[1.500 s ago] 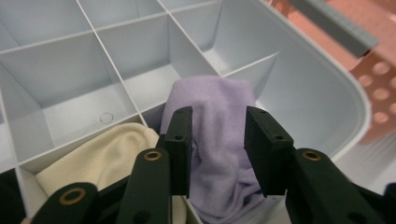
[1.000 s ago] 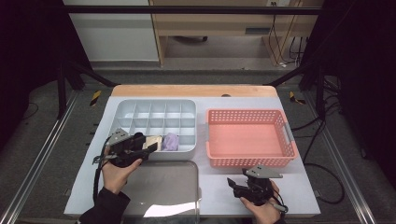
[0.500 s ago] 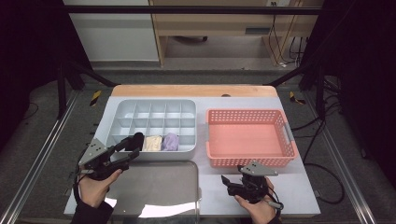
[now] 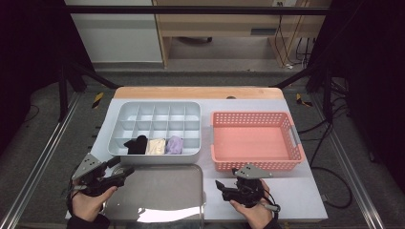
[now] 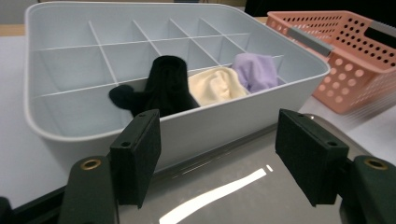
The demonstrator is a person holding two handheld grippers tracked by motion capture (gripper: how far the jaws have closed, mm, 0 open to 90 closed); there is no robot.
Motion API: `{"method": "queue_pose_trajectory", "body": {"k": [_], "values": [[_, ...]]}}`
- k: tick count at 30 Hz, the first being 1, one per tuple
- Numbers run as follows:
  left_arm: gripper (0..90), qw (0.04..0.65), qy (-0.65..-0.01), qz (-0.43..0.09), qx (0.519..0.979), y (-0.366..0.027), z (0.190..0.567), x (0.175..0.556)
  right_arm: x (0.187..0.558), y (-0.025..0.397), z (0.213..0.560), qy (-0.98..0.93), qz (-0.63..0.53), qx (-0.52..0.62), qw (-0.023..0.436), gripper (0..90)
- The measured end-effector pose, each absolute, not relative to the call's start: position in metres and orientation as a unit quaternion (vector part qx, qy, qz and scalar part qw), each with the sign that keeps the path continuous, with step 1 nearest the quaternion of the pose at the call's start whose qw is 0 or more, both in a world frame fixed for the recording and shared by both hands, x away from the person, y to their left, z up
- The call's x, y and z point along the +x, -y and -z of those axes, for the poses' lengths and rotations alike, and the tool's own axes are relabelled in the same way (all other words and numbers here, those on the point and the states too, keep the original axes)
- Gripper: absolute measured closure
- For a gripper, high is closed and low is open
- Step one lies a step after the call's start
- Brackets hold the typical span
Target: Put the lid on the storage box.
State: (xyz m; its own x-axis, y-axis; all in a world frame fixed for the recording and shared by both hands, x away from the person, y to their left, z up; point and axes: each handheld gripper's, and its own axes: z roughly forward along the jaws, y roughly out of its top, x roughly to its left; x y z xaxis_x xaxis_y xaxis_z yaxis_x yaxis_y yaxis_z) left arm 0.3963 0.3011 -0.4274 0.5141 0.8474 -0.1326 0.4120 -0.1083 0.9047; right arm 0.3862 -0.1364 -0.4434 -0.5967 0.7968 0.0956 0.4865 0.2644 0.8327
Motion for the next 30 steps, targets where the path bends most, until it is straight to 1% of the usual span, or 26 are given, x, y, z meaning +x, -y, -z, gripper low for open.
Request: {"method": "queue_pose_trajectory", "body": {"k": [5,12,13,14,18,20,23,27,30], "values": [[26.5,0.499,-0.447,-0.213,0.712,-0.307,0.429,0.388,0.386,0.127,0.443,-0.779,-0.447,0.406,0.167,28.4],[25.7,0.499,-0.453,-0.197,0.712,-0.312,0.434,0.381,0.387,0.115,0.443,-0.786,-0.447,0.398,0.155,29.8],[26.8,0.5,-0.452,-0.196,0.712,-0.314,0.436,0.381,0.387,0.112,0.443,-0.787,-0.446,0.398,0.154,29.8],[30.3,0.501,-0.454,-0.193,0.711,-0.316,0.436,0.38,0.387,0.109,0.443,-0.788,-0.448,0.395,0.152,29.8],[32.7,0.5,-0.459,-0.221,0.7,-0.322,0.438,0.379,0.388,0.099,0.443,-0.792,-0.45,0.385,0.147,29.6],[34.8,0.5,-0.461,-0.227,0.697,-0.324,0.438,0.379,0.389,0.095,0.444,-0.793,-0.451,0.385,0.143,29.7],[34.9,0.5,-0.456,-0.232,0.699,-0.325,0.438,0.379,0.388,0.089,0.445,-0.795,-0.453,0.379,0.138,29.7],[35.9,0.512,-0.453,-0.217,0.697,-0.33,0.439,0.383,0.388,0.086,0.447,-0.796,-0.452,0.379,0.135,30.0],[39.8,0.511,-0.45,-0.21,0.701,-0.336,0.438,0.388,0.388,0.086,0.448,-0.796,-0.452,0.38,0.133,30.1]]}}
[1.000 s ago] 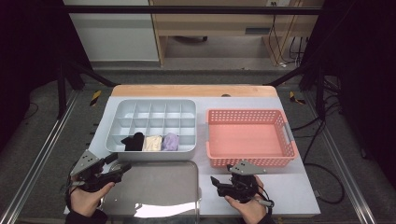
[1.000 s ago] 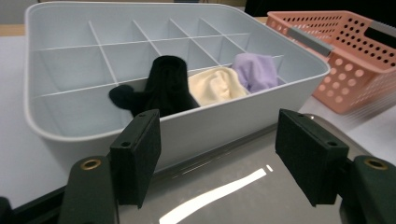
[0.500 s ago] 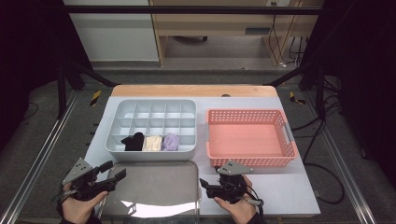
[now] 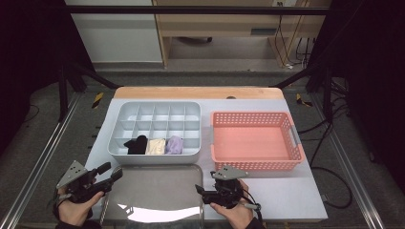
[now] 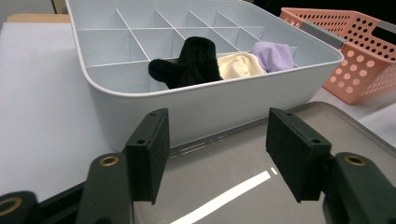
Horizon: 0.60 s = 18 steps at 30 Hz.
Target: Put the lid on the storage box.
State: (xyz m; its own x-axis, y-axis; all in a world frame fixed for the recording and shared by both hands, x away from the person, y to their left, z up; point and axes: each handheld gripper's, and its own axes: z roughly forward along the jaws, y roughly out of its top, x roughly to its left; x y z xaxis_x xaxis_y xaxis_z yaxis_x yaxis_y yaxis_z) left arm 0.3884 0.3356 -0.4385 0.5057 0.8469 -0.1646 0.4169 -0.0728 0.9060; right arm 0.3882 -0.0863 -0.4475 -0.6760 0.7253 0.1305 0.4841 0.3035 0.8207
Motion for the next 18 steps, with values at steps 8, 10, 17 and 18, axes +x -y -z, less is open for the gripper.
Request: {"method": "queue_pose_trajectory", "body": {"k": [8,10,17,18], "values": [[39.4,0.494,-0.457,-0.224,0.704,-0.352,0.43,0.404,0.389,0.088,0.449,-0.794,-0.455,0.381,0.132,30.2],[39.0,0.484,-0.467,-0.22,0.707,-0.356,0.434,0.399,0.388,0.089,0.449,-0.793,-0.455,0.385,0.127,31.3],[38.7,0.467,-0.5,-0.206,0.7,-0.369,0.45,0.373,0.383,0.101,0.45,-0.784,-0.455,0.409,0.106,37.5],[38.7,0.464,-0.504,-0.202,0.7,-0.369,0.452,0.37,0.382,0.103,0.451,-0.783,-0.455,0.412,0.102,38.8]]}}
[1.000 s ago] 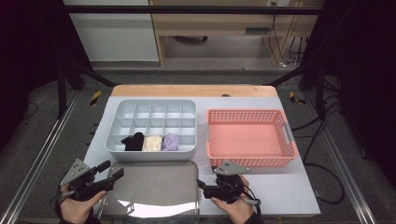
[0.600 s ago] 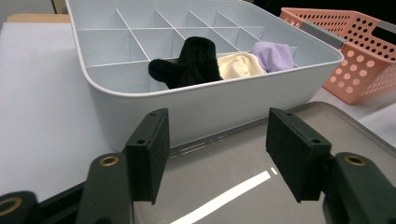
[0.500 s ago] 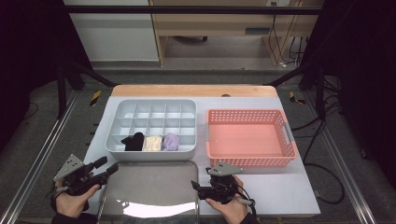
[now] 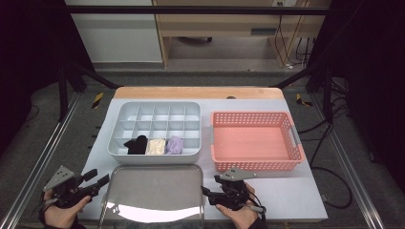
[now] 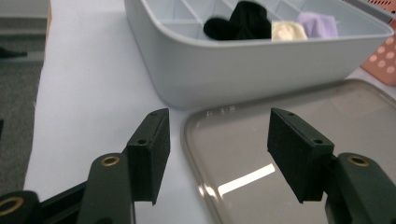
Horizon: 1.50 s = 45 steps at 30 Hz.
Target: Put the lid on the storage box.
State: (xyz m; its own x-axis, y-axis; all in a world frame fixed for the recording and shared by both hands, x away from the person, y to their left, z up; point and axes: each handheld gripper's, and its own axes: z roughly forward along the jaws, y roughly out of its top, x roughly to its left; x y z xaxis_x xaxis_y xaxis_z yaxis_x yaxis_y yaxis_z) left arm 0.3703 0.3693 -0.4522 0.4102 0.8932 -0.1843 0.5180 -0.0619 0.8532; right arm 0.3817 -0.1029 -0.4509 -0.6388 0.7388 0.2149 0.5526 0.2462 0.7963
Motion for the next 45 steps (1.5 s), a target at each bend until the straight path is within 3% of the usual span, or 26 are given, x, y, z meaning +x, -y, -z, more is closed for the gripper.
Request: {"method": "queue_pose_trajectory", "body": {"k": [23,32,45], "values": [[38.9,0.429,-0.518,-0.164,0.722,-0.37,0.47,0.338,0.359,0.096,0.474,-0.775,-0.449,0.439,0.072,36.0],[39.2,0.417,-0.522,-0.154,0.728,-0.376,0.469,0.356,0.365,0.086,0.476,-0.776,-0.443,0.443,0.065,36.9],[42.7,0.398,-0.534,-0.141,0.732,-0.375,0.472,0.332,0.366,0.079,0.482,-0.779,-0.436,0.45,0.033,42.7]]}}
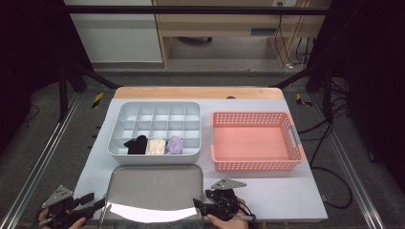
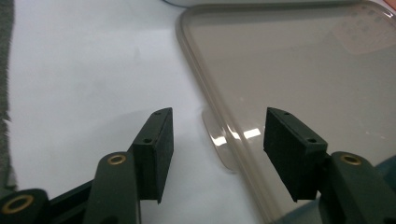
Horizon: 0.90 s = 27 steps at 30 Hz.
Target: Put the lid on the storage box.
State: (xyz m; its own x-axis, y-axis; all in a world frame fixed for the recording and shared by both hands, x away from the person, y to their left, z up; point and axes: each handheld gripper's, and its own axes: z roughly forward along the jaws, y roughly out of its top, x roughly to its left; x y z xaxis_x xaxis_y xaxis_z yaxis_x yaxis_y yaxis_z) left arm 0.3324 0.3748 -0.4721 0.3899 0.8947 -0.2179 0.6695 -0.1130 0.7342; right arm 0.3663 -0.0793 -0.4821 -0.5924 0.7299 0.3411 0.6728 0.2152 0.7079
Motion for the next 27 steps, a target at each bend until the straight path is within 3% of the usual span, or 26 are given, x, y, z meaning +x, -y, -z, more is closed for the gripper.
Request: {"method": "queue_pose_trajectory", "body": {"k": [27], "values": [[49.5,0.383,-0.549,-0.117,0.734,-0.358,0.476,0.334,0.36,0.084,0.484,-0.75,-0.437,0.496,-0.002,50.1]]}}
